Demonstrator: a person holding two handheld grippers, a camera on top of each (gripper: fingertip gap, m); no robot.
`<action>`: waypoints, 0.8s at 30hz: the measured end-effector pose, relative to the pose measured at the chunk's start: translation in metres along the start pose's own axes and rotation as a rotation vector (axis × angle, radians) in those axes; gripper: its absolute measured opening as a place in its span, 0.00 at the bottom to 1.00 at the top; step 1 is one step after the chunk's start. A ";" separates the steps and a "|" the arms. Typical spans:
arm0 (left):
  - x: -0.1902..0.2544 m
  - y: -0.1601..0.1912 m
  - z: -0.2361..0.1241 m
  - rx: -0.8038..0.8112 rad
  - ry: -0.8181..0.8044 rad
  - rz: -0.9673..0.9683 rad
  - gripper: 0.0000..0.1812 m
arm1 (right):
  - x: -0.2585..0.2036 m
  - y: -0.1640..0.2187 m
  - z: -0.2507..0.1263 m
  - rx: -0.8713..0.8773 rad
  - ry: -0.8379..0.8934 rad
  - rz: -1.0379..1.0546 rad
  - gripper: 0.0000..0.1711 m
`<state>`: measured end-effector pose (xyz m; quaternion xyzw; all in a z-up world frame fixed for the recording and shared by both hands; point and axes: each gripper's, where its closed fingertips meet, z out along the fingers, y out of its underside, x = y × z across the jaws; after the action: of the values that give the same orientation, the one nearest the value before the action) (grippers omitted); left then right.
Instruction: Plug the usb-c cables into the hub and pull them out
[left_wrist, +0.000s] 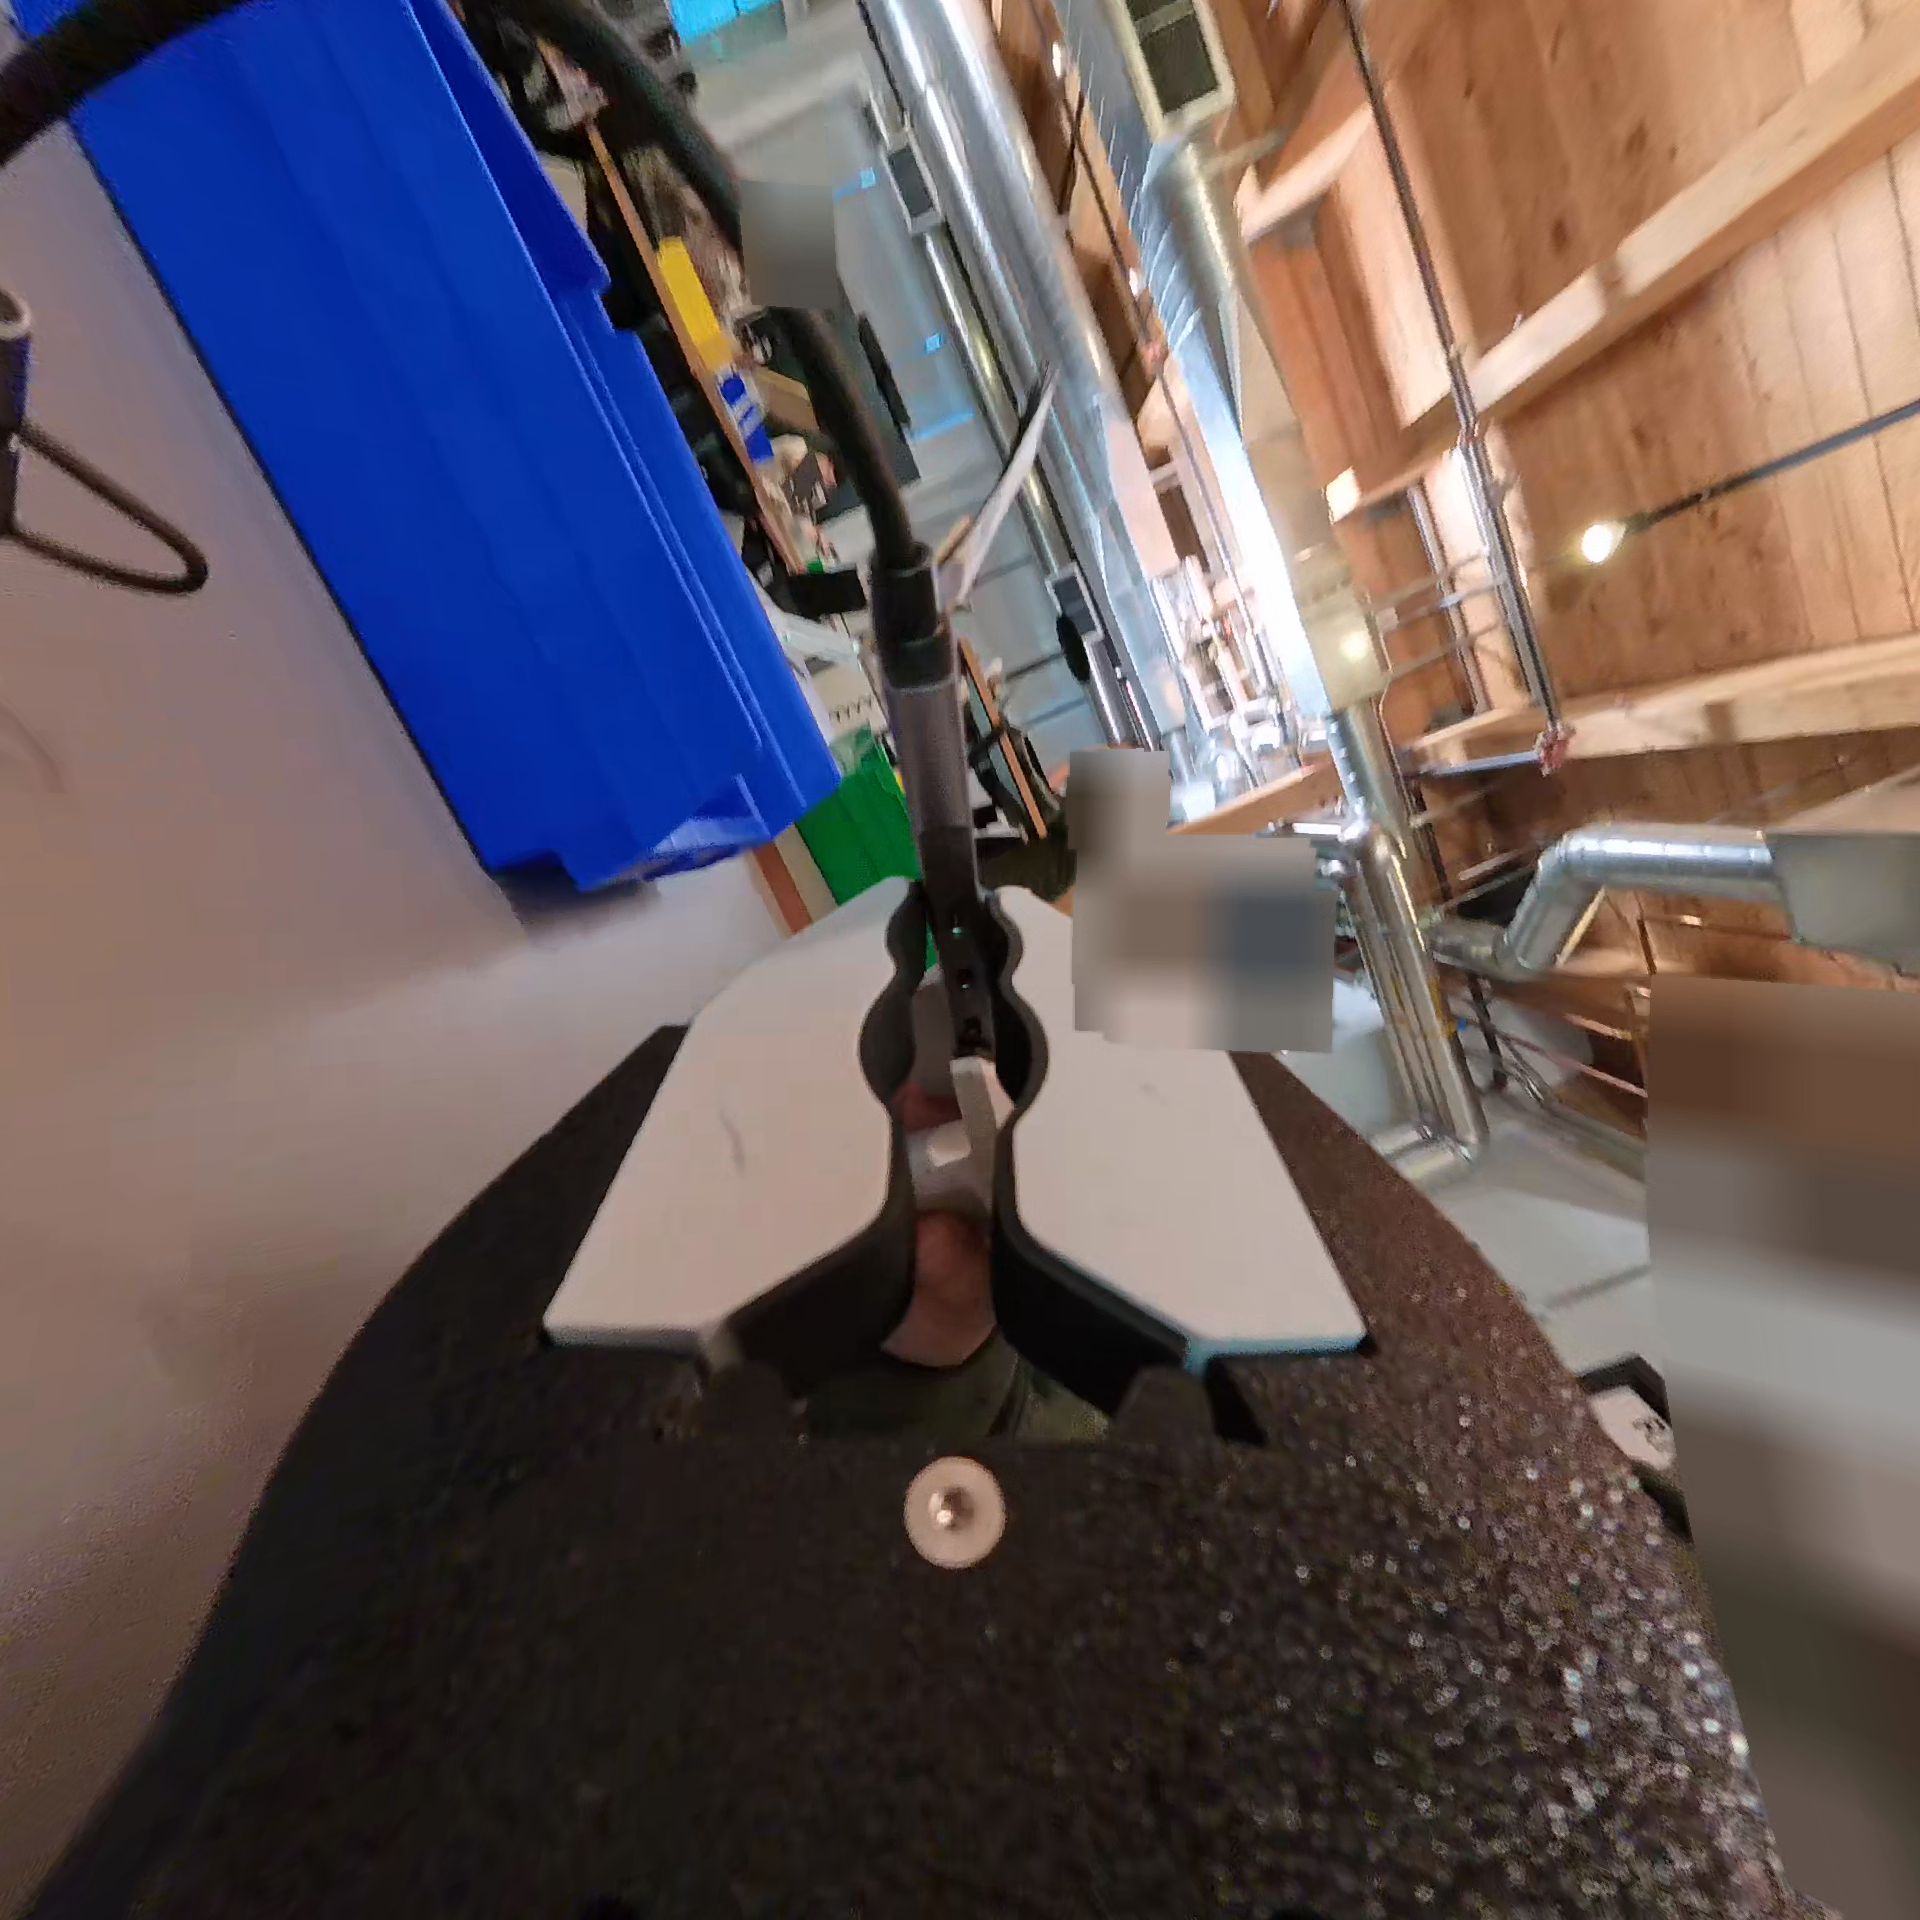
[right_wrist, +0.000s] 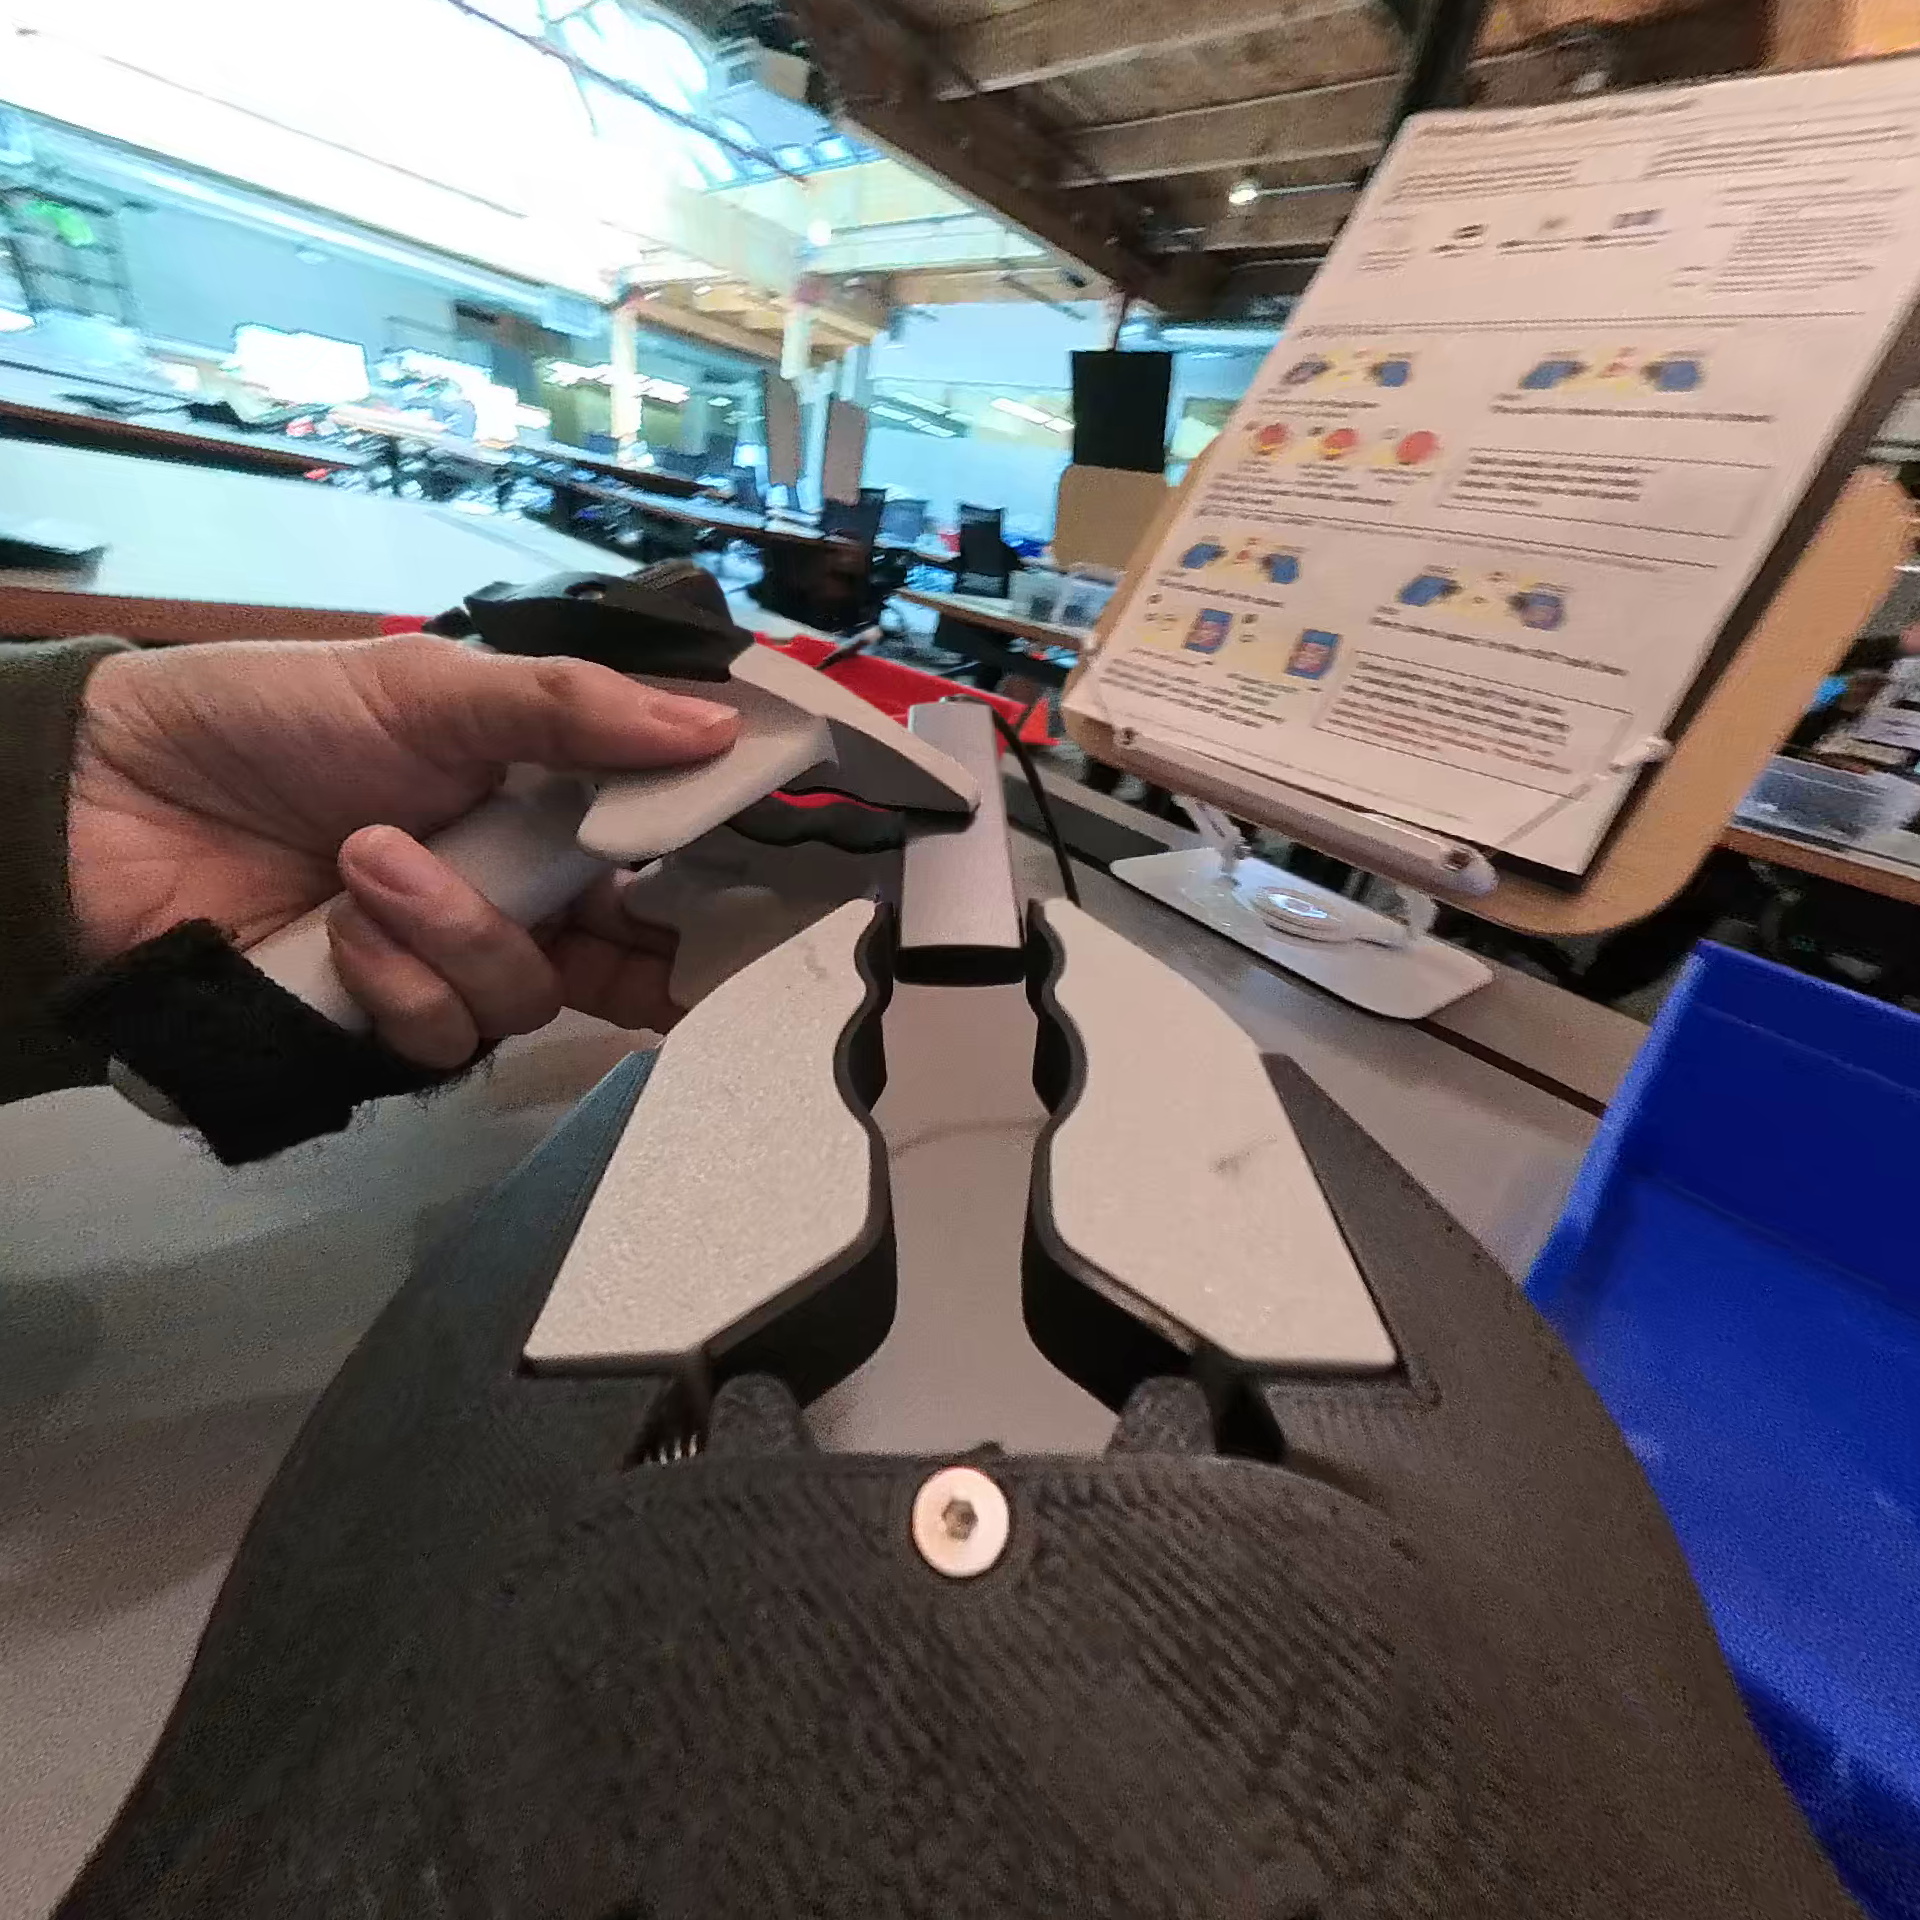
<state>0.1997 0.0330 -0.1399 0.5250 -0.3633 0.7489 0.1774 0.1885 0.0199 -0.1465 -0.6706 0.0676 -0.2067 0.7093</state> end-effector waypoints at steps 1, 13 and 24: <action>-0.001 0.003 0.002 -0.036 0.008 -0.010 0.05 | 0.001 0.001 -0.003 0.012 0.038 0.007 0.15; -0.003 0.031 0.012 -0.389 -0.057 -0.008 0.05 | -0.003 0.011 -0.003 0.041 0.160 -0.100 0.19; -0.004 0.012 0.028 -0.260 -0.099 0.102 0.10 | 0.020 0.009 -0.010 0.080 0.219 0.094 0.15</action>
<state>0.2112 0.0049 -0.1429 0.5149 -0.4918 0.6767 0.1876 0.2047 0.0030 -0.1523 -0.6113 0.1678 -0.2479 0.7326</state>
